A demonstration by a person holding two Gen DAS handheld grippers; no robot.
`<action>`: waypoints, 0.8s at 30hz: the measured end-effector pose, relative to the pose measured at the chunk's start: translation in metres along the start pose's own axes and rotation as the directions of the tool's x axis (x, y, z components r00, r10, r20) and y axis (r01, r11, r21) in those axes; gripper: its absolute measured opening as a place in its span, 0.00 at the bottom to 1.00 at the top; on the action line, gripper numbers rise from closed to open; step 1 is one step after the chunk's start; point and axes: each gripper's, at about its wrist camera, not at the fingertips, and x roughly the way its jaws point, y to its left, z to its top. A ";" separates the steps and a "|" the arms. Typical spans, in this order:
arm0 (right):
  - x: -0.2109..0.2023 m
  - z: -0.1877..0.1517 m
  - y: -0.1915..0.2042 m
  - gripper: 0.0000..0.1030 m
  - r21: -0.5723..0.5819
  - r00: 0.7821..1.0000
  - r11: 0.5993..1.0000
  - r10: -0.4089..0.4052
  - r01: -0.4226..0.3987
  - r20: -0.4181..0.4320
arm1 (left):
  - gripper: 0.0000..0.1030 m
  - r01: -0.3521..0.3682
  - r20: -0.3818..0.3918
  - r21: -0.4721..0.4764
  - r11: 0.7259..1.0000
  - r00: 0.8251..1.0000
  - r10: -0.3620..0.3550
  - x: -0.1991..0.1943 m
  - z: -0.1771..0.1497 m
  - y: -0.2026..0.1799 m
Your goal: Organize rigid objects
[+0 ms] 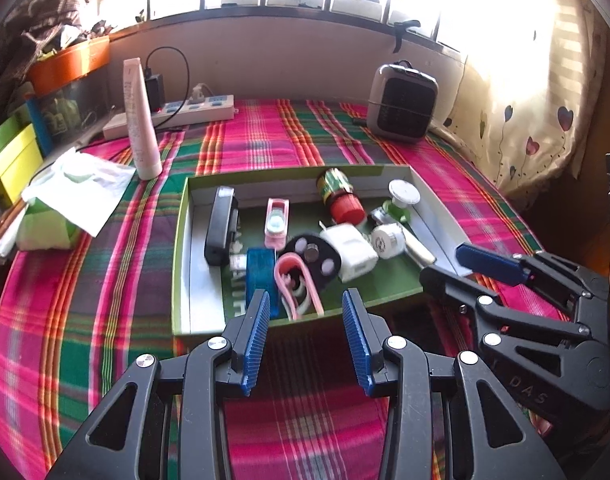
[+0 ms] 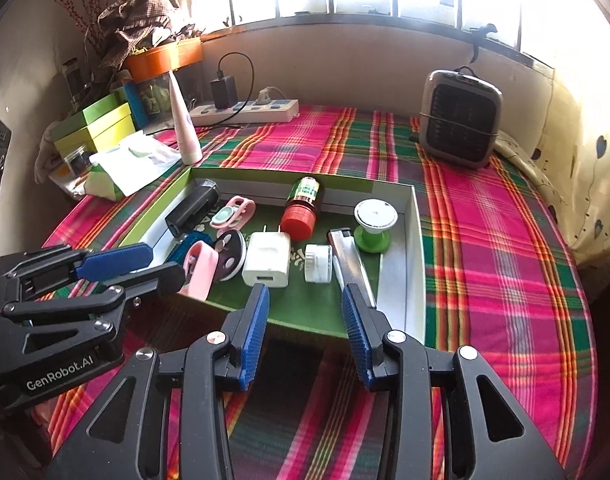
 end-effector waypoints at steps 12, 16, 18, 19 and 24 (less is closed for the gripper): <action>-0.002 -0.037 0.002 0.51 0.047 0.997 0.999 -0.014 0.018 -0.081 | 0.38 -0.049 -0.058 -0.039 0.998 0.997 0.047 -0.006 -0.044 0.001; 0.000 -0.044 0.002 0.51 0.053 0.994 0.998 -0.029 0.035 -0.103 | 0.38 -0.070 -0.075 -0.048 0.996 0.995 0.066 -0.004 -0.053 0.002; -0.001 -0.047 0.002 0.52 0.050 0.994 0.998 -0.034 0.039 -0.108 | 0.38 -0.086 -0.079 -0.052 0.995 0.994 0.081 -0.004 -0.056 0.003; -0.002 -0.048 0.002 0.52 0.049 0.993 0.998 -0.037 0.043 -0.108 | 0.38 -0.097 -0.077 -0.050 0.994 0.993 0.093 -0.004 -0.057 0.004; -0.002 -0.054 0.001 0.52 0.054 0.990 0.996 -0.068 0.076 -0.124 | 0.39 -0.106 -0.071 -0.047 0.993 0.992 0.103 -0.005 -0.059 0.003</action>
